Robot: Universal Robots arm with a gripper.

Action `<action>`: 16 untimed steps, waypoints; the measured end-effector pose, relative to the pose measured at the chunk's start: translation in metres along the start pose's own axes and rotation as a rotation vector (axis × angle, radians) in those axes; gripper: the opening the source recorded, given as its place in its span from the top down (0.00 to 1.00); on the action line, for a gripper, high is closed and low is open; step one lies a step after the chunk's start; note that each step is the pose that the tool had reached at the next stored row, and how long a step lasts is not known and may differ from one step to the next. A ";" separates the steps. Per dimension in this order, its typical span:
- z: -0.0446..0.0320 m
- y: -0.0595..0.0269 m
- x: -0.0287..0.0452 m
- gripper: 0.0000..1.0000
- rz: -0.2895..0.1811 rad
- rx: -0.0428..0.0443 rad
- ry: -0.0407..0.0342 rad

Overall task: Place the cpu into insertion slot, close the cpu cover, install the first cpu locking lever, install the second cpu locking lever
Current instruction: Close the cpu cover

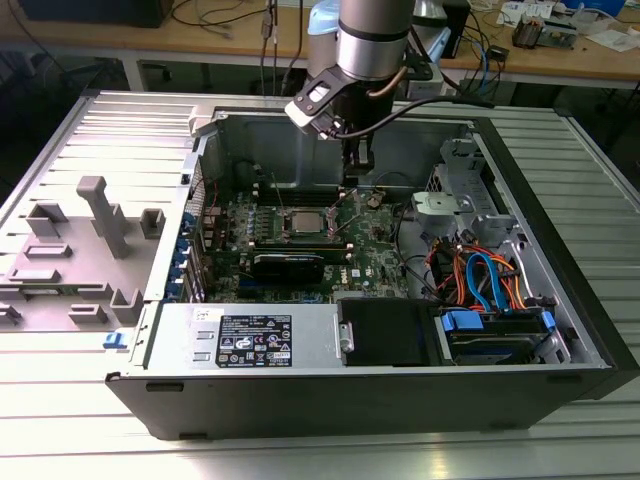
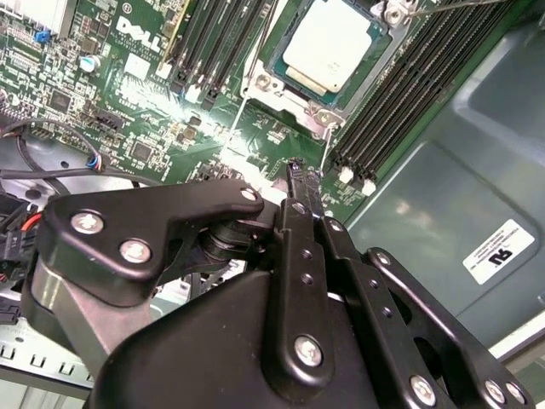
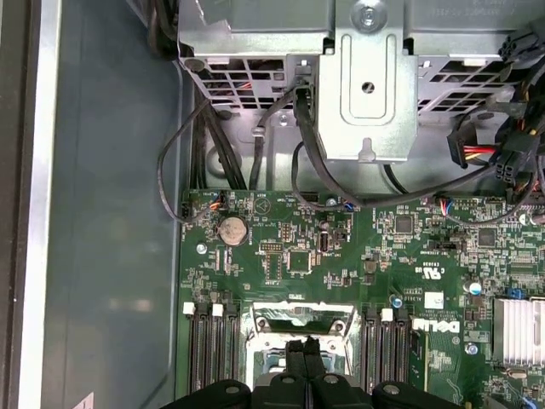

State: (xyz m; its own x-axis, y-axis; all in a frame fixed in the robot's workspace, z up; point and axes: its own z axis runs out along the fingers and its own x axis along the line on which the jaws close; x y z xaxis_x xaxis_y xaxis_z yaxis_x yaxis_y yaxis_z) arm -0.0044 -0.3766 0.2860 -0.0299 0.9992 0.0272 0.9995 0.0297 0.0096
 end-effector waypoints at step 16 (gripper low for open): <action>0.0001 0.0138 -0.0004 0.89 0.000 0.0000 0.0000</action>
State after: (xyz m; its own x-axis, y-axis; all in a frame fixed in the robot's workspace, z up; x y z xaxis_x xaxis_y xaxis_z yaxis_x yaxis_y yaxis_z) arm 0.0094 -0.3766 0.2860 -0.0300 0.9992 0.0272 0.9995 0.0298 0.0096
